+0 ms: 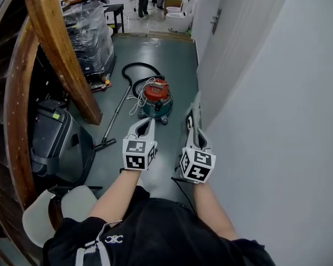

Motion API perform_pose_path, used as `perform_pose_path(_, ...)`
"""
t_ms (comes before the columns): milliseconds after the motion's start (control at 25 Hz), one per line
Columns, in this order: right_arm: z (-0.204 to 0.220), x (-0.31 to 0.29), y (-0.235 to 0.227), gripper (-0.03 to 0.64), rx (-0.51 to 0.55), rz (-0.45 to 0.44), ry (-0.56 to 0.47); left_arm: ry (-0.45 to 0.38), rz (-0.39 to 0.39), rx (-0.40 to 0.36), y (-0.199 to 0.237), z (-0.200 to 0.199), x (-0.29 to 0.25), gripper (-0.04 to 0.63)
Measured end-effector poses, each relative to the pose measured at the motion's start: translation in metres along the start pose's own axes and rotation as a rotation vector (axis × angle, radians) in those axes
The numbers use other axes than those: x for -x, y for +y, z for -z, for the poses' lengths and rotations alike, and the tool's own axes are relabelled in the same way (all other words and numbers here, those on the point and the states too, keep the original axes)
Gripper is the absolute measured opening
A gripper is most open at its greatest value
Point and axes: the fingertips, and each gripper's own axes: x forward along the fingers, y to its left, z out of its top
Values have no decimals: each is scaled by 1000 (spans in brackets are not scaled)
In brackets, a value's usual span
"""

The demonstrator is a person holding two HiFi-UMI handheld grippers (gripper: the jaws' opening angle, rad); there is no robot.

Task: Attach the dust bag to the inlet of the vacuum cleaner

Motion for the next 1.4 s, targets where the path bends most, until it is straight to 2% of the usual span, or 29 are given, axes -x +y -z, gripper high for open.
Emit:
perform_pose_path(360,-30,-95,35,15,-8,63,8,-3,61,1,93,-29,-69,-3)
perform_pose_path(800,-28,-170,61,15,-44,124,27,58,69,21,182,-8,-106,-3)
perform_pose_path(1000,-17,-206,62,15,-61,137,56,91,77,42,205,0,-134,-3)
perform_pose_path(1240,-2,-264,47,15,-107,182,92,127,106,14,231,8,-191,-2)
perform_pose_path(1400,-1,-305,26,15,-123,228,99,135,135,-15,248,-4,-244,-2)
